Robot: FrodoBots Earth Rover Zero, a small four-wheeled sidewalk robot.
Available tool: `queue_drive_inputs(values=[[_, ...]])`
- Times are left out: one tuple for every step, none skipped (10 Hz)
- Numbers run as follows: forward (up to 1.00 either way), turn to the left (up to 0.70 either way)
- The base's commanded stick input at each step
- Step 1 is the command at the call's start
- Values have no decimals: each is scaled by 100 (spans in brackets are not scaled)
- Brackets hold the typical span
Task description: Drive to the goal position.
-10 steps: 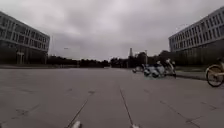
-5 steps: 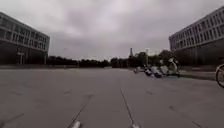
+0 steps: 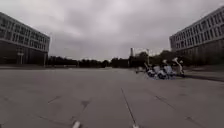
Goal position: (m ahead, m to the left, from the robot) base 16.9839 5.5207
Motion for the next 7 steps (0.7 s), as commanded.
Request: queue_drive_inputs(values=[[70, 0], [70, 0], [70, 0], [70, 0], [70, 0], [70, 0], [70, 0]])
